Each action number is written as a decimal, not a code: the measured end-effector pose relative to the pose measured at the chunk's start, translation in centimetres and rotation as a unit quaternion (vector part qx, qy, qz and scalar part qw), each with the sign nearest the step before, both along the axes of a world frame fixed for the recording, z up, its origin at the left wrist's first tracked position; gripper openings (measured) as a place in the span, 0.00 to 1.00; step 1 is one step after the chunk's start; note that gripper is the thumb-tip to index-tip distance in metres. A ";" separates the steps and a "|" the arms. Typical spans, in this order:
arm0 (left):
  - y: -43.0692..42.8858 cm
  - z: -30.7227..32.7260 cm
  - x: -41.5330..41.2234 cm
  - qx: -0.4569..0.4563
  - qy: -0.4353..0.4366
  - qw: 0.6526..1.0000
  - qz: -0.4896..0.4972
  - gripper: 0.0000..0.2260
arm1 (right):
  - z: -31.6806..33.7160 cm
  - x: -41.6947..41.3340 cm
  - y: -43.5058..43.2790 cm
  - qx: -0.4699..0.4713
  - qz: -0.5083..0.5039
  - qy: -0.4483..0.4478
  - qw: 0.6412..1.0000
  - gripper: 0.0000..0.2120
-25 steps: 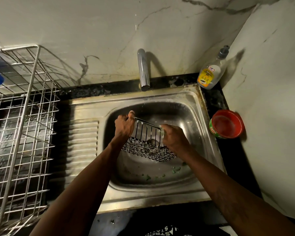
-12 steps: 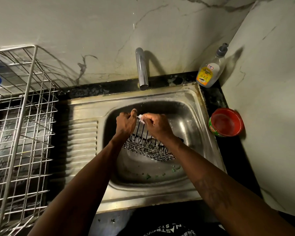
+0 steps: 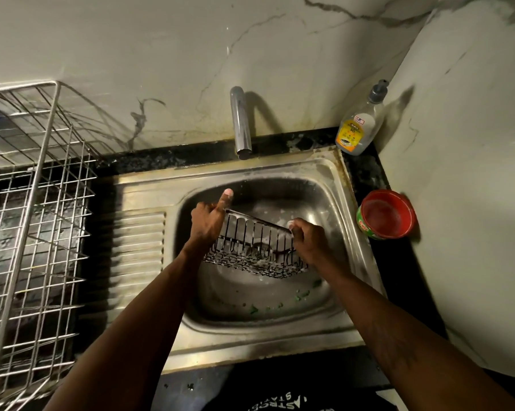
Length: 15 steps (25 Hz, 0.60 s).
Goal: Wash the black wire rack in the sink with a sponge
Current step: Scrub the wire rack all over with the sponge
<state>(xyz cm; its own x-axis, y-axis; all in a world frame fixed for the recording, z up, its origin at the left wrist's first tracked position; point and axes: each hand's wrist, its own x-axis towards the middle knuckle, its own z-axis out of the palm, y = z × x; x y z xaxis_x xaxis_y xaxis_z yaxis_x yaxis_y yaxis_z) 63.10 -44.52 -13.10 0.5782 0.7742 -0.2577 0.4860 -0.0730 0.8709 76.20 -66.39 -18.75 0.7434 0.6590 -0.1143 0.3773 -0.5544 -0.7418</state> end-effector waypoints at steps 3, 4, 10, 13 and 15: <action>-1.3 -0.3 0.1 0.203 0.131 0.948 -0.209 0.28 | 0.3 0.8 1.0 -0.001 -0.006 -0.057 0.998 0.12; -1.6 -0.8 0.2 0.256 0.170 0.923 -0.234 0.30 | 0.5 1.3 1.1 -0.015 0.003 -0.083 0.996 0.11; -6.3 -2.6 3.2 0.273 0.195 0.899 -0.281 0.19 | 1.7 2.4 2.2 -0.138 0.030 -0.162 0.977 0.10; -8.5 -2.6 5.6 0.211 0.170 0.926 -0.262 0.12 | 2.6 1.5 3.2 -0.137 0.041 -0.156 0.977 0.06; -7.7 -2.4 5.8 0.126 0.135 0.956 -0.229 0.12 | 3.6 1.4 2.8 -0.074 0.082 -0.173 0.979 0.07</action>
